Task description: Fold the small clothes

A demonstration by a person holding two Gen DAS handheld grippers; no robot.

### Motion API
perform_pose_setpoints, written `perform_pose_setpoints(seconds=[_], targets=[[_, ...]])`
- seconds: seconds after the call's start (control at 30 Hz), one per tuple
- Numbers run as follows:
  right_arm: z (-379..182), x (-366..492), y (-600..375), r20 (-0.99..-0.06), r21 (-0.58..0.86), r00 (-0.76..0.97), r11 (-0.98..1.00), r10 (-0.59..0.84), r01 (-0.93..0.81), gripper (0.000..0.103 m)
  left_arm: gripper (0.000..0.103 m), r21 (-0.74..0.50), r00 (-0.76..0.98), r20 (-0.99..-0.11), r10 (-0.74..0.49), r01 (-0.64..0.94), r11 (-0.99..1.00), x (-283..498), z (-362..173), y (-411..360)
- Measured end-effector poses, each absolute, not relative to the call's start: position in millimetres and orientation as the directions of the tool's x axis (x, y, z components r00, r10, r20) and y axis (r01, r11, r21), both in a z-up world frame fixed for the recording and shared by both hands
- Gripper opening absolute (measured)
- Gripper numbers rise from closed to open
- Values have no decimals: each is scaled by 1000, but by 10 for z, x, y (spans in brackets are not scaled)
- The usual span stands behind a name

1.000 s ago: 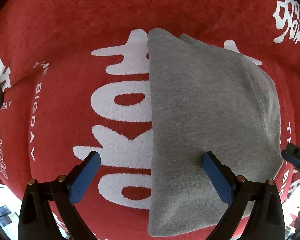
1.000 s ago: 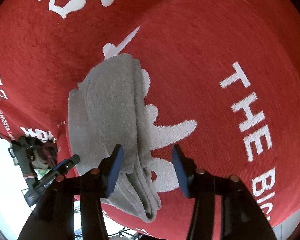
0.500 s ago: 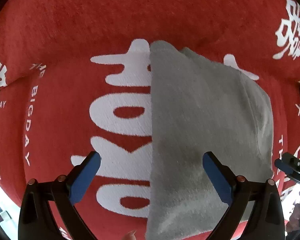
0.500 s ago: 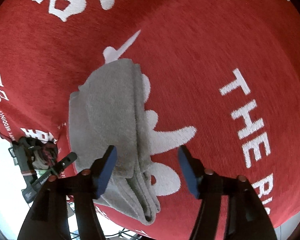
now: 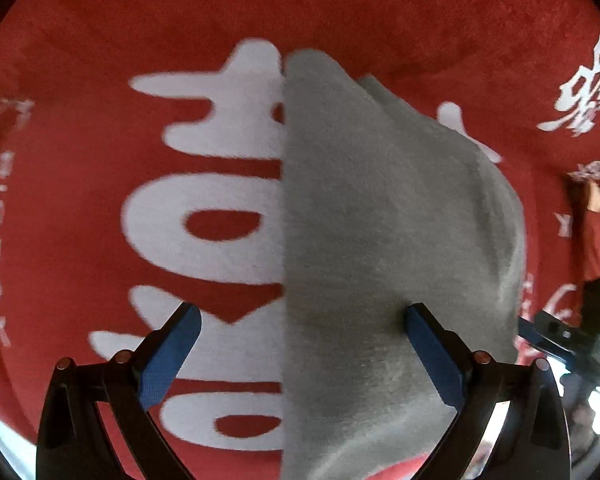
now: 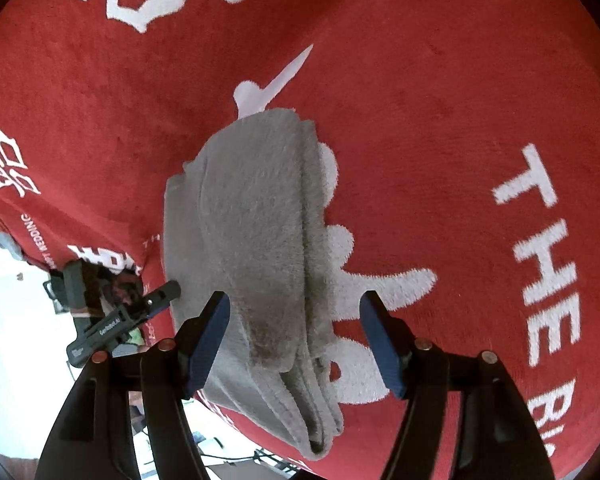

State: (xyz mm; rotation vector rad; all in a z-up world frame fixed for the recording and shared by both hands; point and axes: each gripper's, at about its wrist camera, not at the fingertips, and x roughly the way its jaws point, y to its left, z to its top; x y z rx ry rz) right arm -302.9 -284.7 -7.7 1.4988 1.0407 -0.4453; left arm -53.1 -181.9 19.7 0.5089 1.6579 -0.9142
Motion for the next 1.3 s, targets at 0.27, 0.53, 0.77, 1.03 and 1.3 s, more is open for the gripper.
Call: perform_pose_setpoints(seconds=[0.27, 0.53, 0.77, 1.03, 1.3], targets=[[-364, -2933, -2844, -666, 685, 600, 44, 444, 727, 71, 102, -426, -405, -899, -169, 713, 558, -617, -2, -1919], [-459, -2652, -2859, -605, 745, 634, 61, 481, 665, 75, 102, -408, -389, -909, -150, 755, 514, -826, -25, -2145], [-511, -2462, -2825, -597, 753, 643, 61, 480, 655, 75, 101, -405, -374, -912, -168, 756, 514, -817, 10, -2107], [-403, -2562, -2752, -557, 774, 691, -14, 461, 633, 33, 54, -428, -338, -903, -267, 763, 485, -799, 298, -1871], [55, -2422, -2473, -519, 814, 747, -25, 415, 580, 33, 52, -504, -386, -860, -335, 750, 429, -678, 649, -1522]])
